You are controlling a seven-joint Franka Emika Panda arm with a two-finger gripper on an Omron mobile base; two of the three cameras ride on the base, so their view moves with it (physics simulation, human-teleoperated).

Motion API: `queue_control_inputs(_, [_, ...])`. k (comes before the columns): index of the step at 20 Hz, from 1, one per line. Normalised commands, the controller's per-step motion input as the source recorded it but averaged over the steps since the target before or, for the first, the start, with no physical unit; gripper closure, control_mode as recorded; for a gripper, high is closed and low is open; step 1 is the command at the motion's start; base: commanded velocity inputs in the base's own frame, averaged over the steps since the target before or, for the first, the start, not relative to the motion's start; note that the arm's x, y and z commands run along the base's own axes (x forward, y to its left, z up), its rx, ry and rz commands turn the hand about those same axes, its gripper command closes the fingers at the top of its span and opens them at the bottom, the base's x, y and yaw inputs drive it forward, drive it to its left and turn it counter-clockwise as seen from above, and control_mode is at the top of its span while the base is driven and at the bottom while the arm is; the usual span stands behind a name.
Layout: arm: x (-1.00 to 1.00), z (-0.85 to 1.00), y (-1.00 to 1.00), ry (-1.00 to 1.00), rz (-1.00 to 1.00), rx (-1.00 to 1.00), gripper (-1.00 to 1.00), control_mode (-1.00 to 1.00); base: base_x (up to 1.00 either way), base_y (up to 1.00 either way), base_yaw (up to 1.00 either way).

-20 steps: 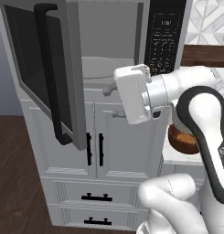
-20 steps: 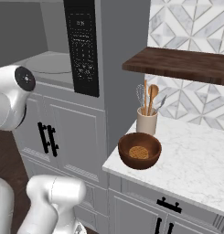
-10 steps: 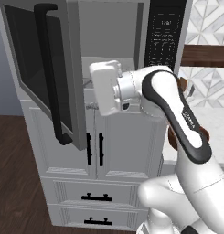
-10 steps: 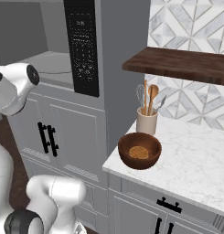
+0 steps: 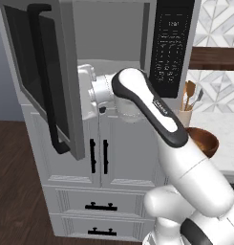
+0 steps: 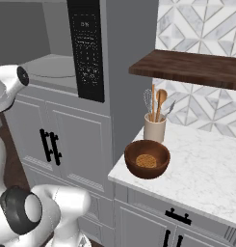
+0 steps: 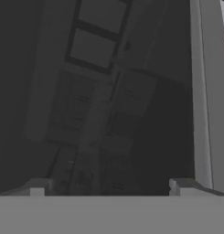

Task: Open the microwave, place the bowl with waffle inside the microwave, then close the microwave door and turn it on.

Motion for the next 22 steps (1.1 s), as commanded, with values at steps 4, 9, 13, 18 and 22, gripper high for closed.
queue_control_inputs(4, [0.06,-0.08,0.65,0.00,0.00,0.00,-1.00,-1.00,0.00,0.00,0.00])
queue_control_inputs(9, [0.00,-0.05,0.71,0.00,0.00,0.00,-1.00,-1.00,0.00,0.00,0.00])
queue_control_inputs(13, [0.00,0.00,0.64,-0.01,0.00,0.00,-1.00,-1.00,0.00,0.00,0.00])
queue_control_inputs(18, [0.01,0.00,-0.37,-0.08,-0.03,0.00,-1.00,-1.00,0.00,0.00,0.00])
queue_control_inputs(22, [0.02,0.00,-1.00,-0.01,-0.10,-0.04,-1.00,-1.00,0.00,0.00,0.00])
